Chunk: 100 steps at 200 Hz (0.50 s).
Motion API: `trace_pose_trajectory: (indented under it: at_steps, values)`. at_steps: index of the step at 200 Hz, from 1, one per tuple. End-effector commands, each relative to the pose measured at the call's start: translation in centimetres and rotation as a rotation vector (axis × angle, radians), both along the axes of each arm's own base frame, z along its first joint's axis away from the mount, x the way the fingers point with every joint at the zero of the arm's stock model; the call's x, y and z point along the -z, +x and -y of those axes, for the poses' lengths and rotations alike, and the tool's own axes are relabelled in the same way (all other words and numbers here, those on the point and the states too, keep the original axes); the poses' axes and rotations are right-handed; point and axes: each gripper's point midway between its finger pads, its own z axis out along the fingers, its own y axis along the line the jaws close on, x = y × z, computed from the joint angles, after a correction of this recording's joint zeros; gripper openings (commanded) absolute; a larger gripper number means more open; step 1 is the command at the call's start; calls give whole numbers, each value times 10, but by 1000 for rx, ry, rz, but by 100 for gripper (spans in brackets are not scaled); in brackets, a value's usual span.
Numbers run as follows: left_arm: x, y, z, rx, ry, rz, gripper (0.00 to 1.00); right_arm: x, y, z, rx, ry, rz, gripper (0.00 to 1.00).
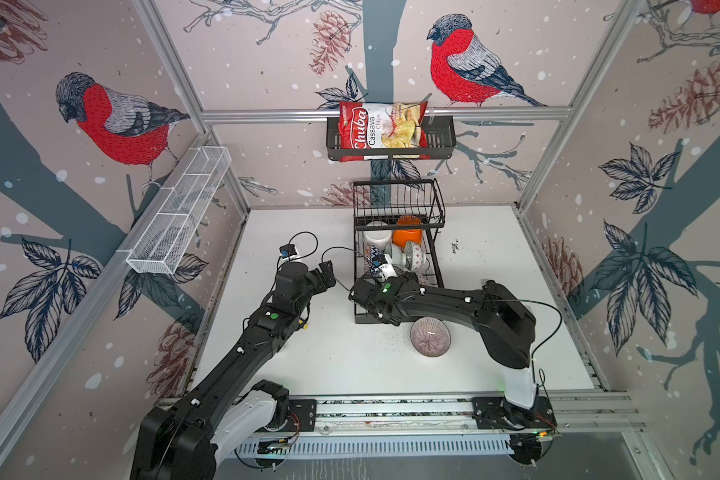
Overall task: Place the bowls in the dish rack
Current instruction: 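Lower the maroon-patterned bowl with the right gripper into the rack slot beside the teal bowl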
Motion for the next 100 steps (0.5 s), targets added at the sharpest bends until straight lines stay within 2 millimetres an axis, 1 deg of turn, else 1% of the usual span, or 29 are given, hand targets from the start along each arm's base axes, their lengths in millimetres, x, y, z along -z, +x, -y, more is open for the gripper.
trace_pose_trajectory:
  at_steps: [1, 52, 100]
  values:
    - [-12, 6, 0, 10, -29, 55, 97, -7, 6, 0, 4, -27, 45, 0]
    - [-9, 7, -2, 12, -29, 48, 96, 3, 8, 0, 12, -67, 54, 0]
    - [-9, 8, -2, 14, -28, 49, 96, 4, 10, 4, 23, -102, 74, 0]
